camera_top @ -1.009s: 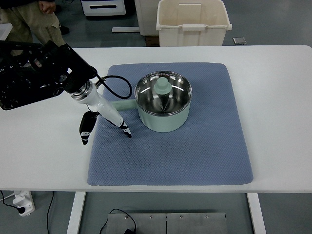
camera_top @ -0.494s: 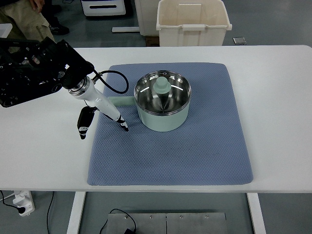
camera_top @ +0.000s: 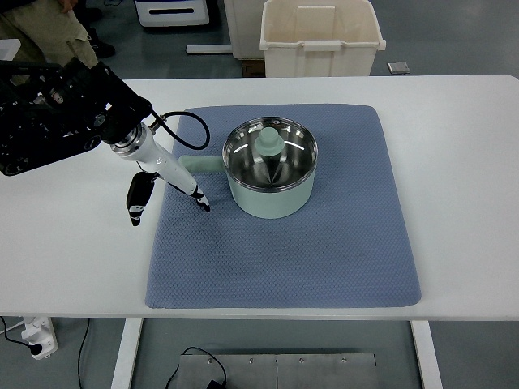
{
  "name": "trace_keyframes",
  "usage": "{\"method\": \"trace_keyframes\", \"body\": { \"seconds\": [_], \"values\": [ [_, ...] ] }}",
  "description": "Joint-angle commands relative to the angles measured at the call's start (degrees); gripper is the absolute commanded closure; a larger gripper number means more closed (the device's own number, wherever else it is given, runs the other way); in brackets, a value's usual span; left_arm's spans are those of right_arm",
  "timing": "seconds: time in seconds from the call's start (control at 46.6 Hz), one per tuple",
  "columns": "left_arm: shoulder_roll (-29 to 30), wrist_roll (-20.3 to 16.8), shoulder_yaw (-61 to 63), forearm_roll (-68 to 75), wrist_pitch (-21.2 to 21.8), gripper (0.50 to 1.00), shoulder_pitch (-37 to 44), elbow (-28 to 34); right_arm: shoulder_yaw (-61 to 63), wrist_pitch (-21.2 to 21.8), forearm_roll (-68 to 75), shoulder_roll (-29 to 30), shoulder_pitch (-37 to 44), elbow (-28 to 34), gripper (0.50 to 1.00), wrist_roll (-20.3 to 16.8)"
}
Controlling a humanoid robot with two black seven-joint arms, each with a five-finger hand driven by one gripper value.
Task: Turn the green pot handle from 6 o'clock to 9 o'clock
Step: 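Press the handle farther around with the left hand fingertips, then lift the left hand up and away from the saucepan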
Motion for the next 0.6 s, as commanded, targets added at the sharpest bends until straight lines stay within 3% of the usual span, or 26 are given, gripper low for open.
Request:
{"method": "trace_keyframes", "body": {
  "seconds": [0.0, 0.301, 0.58],
  "values": [
    [0.08, -0.16, -0.02, -2.80, 0.00, 0.500, -0.36, -2.65, 0.00, 0.00, -0.01, 0.00, 0.00, 0.00, 0.500, 0.00],
    [0.26, -0.78, -1.25, -5.26, 0.00, 0.500, -1.50, -12.85, 0.00, 0.00, -0.01, 0.00, 0.00, 0.00, 0.500, 0.00],
    [-0.80, -0.51, -5.99, -16.24, 0.00, 0.500, -0.97, -14.35, 0.00, 0.00, 0.07, 0.00, 0.00, -0.08, 0.500, 0.00]
  ]
}}
